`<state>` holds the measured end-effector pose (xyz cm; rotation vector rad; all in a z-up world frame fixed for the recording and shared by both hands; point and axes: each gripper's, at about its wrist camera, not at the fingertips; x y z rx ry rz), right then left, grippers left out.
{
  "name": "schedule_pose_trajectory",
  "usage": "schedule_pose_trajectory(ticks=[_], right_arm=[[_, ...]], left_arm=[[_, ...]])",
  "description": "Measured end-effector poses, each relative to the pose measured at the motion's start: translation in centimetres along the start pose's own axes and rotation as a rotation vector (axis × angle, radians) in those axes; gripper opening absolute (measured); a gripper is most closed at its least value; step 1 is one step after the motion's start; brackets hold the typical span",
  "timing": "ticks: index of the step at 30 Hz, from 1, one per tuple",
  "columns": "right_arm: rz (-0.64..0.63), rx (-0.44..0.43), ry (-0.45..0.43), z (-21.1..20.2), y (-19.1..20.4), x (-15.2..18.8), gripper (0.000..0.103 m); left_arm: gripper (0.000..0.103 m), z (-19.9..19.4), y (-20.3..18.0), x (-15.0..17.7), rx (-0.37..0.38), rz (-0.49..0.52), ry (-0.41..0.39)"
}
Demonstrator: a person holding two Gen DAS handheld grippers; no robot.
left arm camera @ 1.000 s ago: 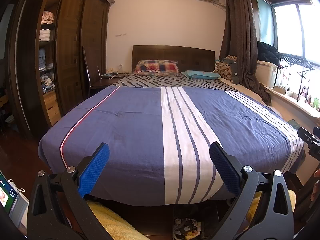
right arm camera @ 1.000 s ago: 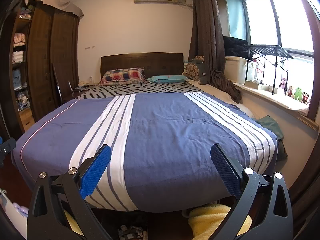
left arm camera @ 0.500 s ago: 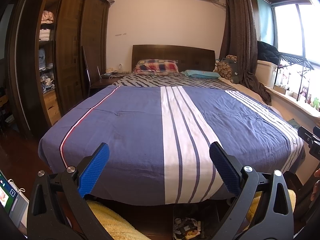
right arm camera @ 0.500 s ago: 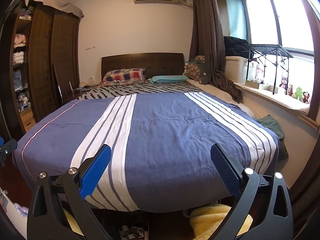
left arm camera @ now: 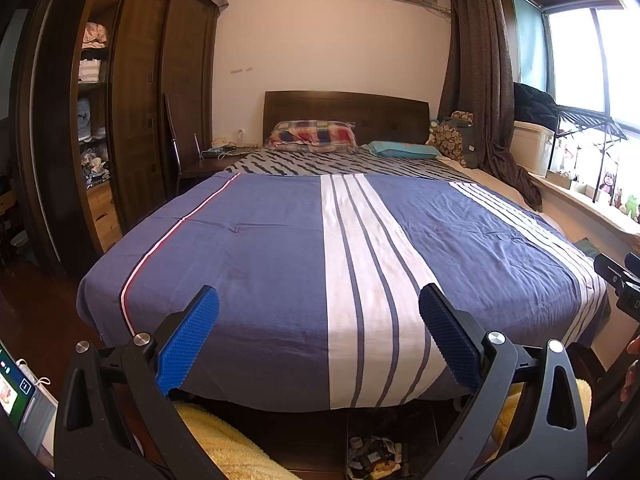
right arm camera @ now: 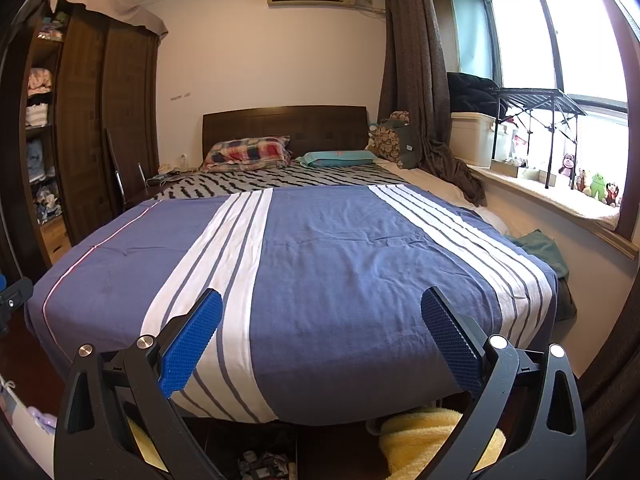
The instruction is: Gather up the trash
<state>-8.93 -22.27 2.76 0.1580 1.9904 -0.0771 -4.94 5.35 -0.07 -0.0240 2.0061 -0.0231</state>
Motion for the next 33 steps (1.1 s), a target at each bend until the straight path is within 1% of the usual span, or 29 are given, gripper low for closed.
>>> schedule_pose_trajectory(ticks=[25, 33], right_arm=[[-0.003, -0.001, -0.002, -0.01, 0.15, 0.18, 0.1], [-0.003, -0.001, -0.002, 0.02, 0.12, 0.18, 0.1]], left_arm=[[0.095, -0.2, 0.02, -0.08, -0.001, 0.002, 0.002], [0.095, -0.14, 0.04, -0.2, 0.009, 0.001, 0.005]])
Point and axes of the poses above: each gripper's, at about its wrist camera, not at the fingertips, and z roughly the way its jaws point, y to its left, x to its underside, and after that the axes turned 1 degree about y, right-handed
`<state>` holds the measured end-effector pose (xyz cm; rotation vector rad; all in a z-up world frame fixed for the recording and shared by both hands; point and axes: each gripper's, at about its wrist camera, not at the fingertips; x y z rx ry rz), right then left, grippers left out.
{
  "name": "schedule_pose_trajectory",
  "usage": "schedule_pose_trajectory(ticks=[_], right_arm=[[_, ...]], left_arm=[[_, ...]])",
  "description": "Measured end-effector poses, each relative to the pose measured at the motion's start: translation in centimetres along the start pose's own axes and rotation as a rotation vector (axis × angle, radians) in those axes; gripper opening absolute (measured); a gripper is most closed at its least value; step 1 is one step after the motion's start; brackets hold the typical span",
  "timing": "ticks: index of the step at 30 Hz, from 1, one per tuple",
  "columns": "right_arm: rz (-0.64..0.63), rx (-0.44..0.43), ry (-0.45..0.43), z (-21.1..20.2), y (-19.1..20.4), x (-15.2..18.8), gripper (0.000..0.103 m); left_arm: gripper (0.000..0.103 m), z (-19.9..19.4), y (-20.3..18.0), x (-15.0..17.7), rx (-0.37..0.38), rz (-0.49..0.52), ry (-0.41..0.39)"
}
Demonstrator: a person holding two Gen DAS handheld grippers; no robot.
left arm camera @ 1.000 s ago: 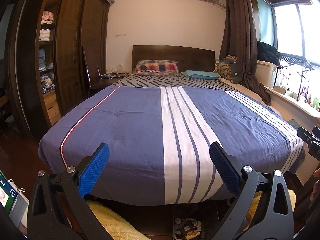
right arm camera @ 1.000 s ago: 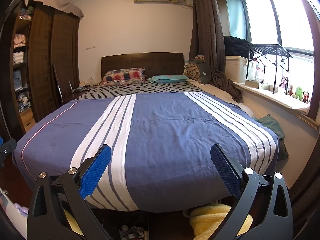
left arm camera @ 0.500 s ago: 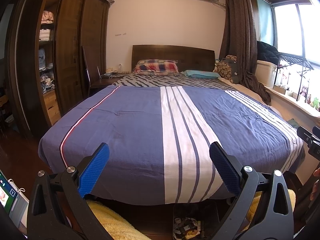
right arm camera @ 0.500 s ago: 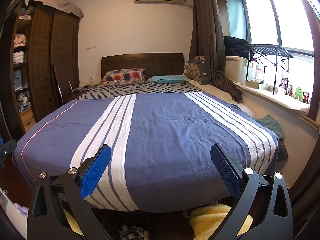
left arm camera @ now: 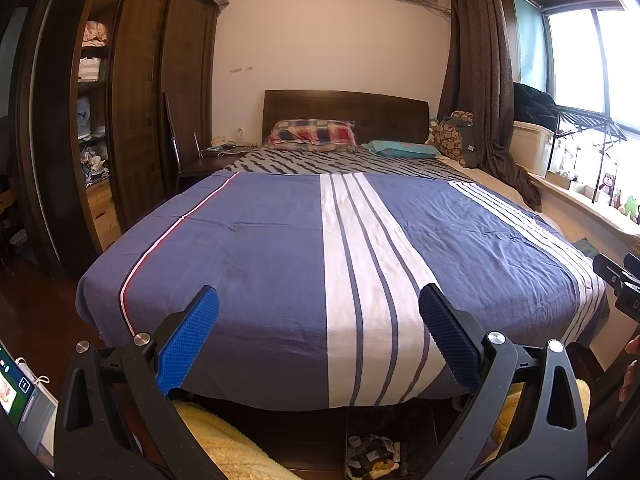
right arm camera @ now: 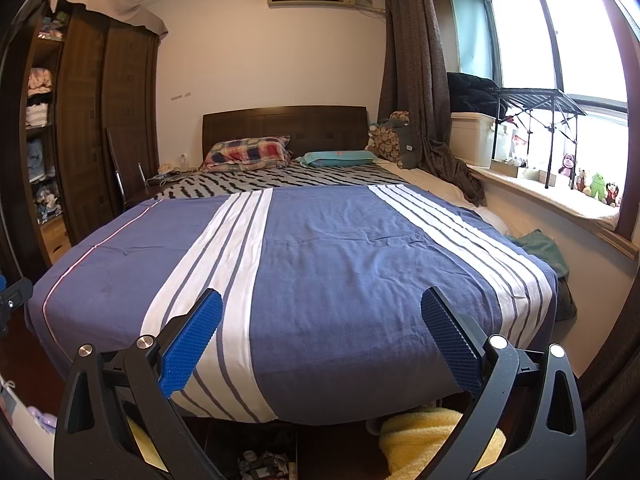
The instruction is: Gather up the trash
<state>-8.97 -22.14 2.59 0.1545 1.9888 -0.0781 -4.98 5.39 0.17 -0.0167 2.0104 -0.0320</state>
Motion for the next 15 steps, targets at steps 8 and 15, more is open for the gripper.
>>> schedule_pose_trajectory(ticks=[8, 15], right_arm=[[0.002, 0.0, 0.001, -0.03, 0.01, 0.12, 0.1], [0.001, 0.0, 0.0, -0.07, -0.03, 0.14, 0.1]], left_arm=[[0.095, -0.23, -0.16, -0.02, -0.021, 0.008, -0.012], [0.095, -0.42, -0.19, -0.22, -0.025, -0.001, -0.024]])
Point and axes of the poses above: each gripper's, at about its wrist camera, not at the fingertips, and z roughly the way its jaws point, y to its left, x to its underside, and after that the axes turned 1 degree about y, right-handed
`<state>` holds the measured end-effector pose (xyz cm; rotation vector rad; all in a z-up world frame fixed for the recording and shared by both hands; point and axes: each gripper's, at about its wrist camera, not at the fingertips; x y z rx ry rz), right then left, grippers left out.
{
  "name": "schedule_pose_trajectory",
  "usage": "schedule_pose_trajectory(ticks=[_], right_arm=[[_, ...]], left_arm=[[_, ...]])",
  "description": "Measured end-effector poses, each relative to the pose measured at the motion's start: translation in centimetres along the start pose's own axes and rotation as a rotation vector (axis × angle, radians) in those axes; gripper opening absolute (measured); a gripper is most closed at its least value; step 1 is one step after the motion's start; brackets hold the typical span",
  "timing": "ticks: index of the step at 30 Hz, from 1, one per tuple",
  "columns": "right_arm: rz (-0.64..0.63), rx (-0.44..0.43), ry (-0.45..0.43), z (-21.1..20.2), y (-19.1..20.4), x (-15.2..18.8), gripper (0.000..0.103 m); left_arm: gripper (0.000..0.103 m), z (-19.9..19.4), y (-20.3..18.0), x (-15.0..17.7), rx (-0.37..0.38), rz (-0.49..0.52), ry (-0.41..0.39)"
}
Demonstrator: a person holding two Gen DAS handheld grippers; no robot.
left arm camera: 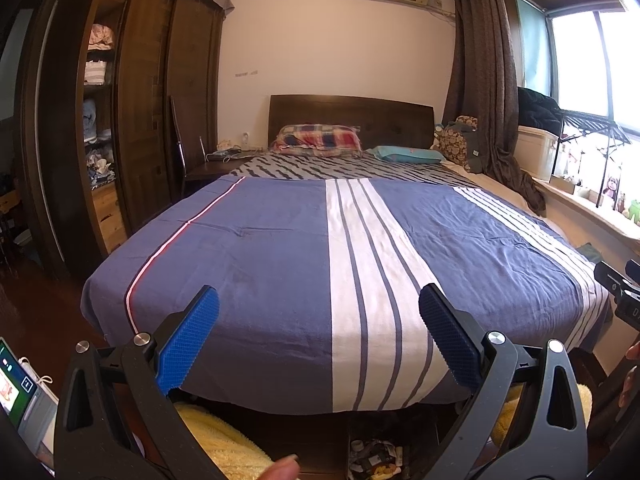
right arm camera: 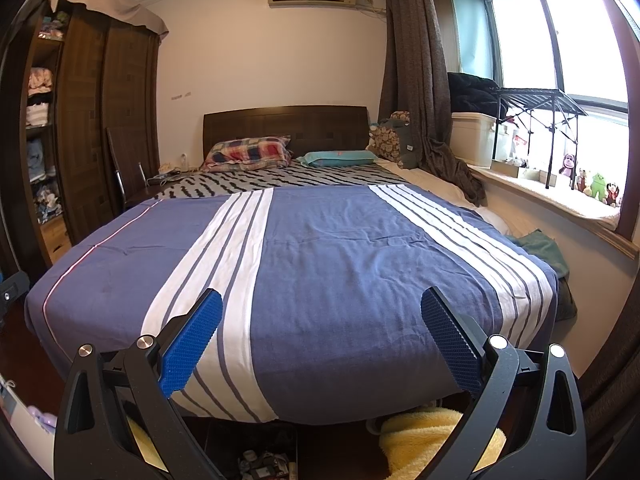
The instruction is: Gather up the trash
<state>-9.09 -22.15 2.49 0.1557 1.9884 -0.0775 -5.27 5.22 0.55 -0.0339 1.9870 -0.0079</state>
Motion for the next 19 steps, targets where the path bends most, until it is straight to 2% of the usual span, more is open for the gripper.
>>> schedule_pose_trajectory(ticks=[4, 19], right_arm=[[0.001, 0.0, 0.002, 0.0, -0.04, 0.0, 0.1], [0.004, 0.001, 0.001, 0.0, 0.0, 0.0, 0.1]], left_arm=[[0.095, 0.03, -0.31, 0.05, -0.022, 0.019, -0.008], [0.095, 0.36, 0.19, -0.02, -0.002, -0.008, 0.017]])
Point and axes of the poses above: each gripper's, at about its wrist camera, not at the fingertips, and z roughly the way its jaws point, y to its left, x to its underside, and after that the axes turned 1 degree about y, right-handed
